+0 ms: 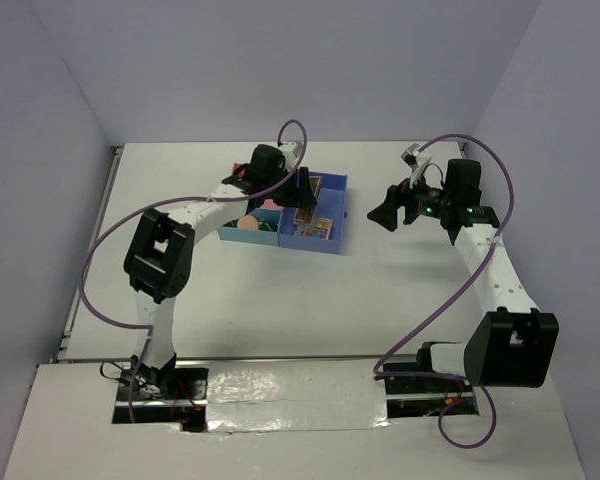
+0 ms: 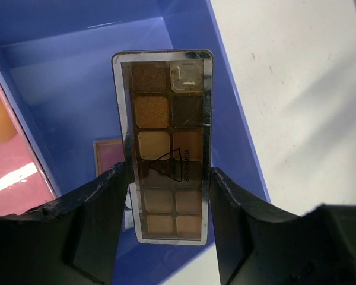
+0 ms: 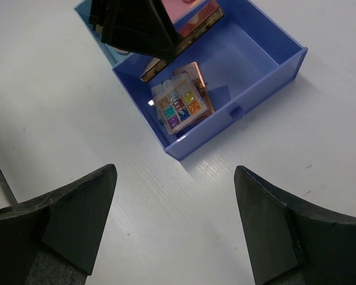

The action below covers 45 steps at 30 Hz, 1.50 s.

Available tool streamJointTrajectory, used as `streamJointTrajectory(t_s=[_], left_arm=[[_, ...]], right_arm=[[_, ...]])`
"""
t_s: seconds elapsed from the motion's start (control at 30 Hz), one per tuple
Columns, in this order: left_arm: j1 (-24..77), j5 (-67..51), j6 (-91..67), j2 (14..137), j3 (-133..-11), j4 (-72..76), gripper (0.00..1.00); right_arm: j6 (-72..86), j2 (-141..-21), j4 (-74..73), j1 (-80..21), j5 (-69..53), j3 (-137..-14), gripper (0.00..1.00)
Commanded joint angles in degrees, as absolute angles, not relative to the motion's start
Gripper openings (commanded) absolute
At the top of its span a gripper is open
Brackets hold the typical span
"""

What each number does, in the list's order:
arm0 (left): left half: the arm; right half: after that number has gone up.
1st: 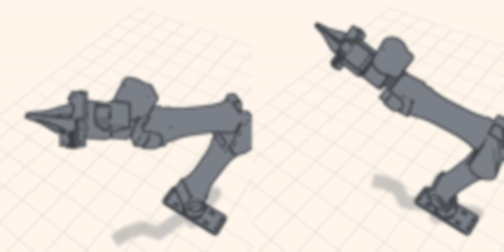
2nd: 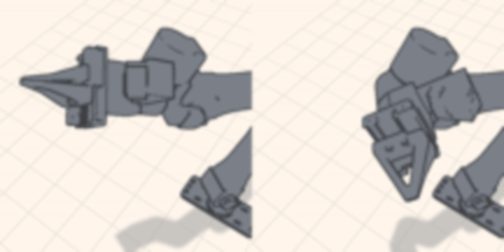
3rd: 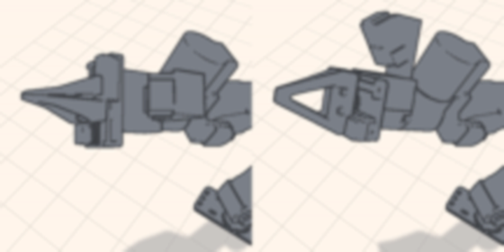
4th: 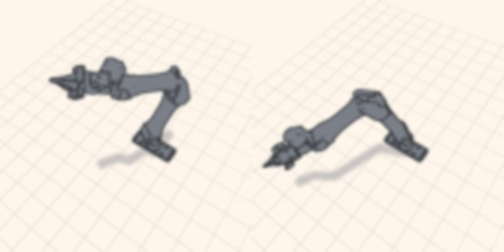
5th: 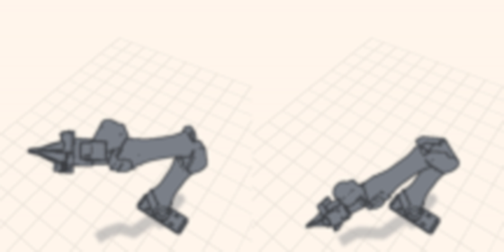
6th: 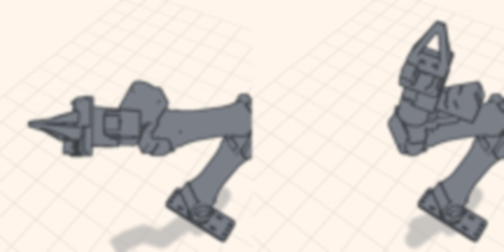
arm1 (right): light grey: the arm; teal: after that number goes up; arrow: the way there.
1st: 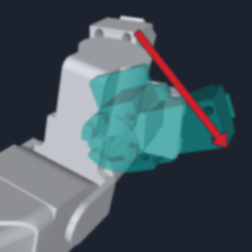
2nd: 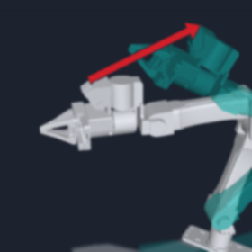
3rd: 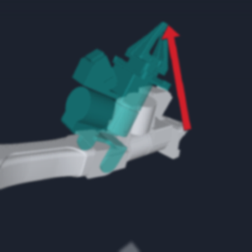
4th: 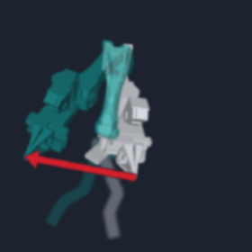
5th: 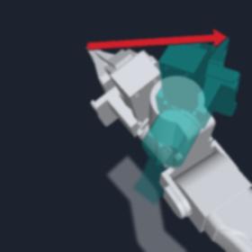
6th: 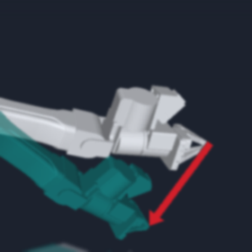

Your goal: Organize the makeup

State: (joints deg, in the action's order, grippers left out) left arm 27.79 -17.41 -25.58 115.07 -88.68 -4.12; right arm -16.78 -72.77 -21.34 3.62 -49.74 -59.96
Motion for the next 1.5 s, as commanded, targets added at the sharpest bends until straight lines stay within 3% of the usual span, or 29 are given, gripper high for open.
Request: streamJointTrajectory(t_s=[0.0, 0.13, 0.47, 0.53, 0.57, 0.77, 1.0, 1.07, 1.1, 1.33, 1.47], left_arm=[[28.56, -15.21, -24.96, 117.15, -93.16, -5.70, 0.32], [28.65, -13.80, -25.14, 119.00, -94.74, -7.20, 0.39], [28.74, -12.04, -25.31, 119.62, -96.24, -9.49, 0.69], [28.74, -12.39, -25.57, 119.01, -96.07, -9.23, 0.83], [28.83, -12.57, -25.66, 118.74, -95.89, -8.97, 0.99], [29.09, -13.45, -26.10, 115.58, -94.75, -7.65, 0.99], [29.18, -14.06, -25.93, 103.83, -88.96, -4.66, 0.99], [29.00, -12.58, -25.75, 98.30, -84.48, -3.96, 0.99], [28.92, -12.05, -25.58, 96.43, -80.63, -3.17, 0.99], [25.41, -6.95, -25.14, 78.59, -61.98, -2.28, 0.99], [20.32, -5.98, -24.87, 68.06, -54.77, -4.13, 0.99]], right_arm=[[-17.31, -71.89, -19.16, 3.52, -49.83, -59.85, 0.87], [-17.31, -72.07, -19.07, 3.52, -49.83, -59.77, 0.87], [-17.40, -72.51, -19.25, 3.52, -49.75, -60.03, 0.87], [-17.40, -72.60, -19.42, 3.52, -49.75, -60.20, 0.88], [-17.40, -72.60, -19.42, 3.52, -49.75, -60.21, 0.88], [-17.58, -72.77, -19.69, 3.52, -49.57, -60.47, 0.87], [-17.93, -72.86, -21.00, 3.52, -48.61, -61.96, 0.89], [-18.11, -72.77, -21.53, 3.43, -47.64, -62.23, 0.92], [-18.11, -72.77, -21.79, 3.51, -47.03, -62.40, 1.00], [-13.82, -69.35, -20.39, 3.69, -31.84, -62.93, 1.00], [-13.00, -68.73, -21.18, 4.74, -29.96, -62.76, 1.00]])
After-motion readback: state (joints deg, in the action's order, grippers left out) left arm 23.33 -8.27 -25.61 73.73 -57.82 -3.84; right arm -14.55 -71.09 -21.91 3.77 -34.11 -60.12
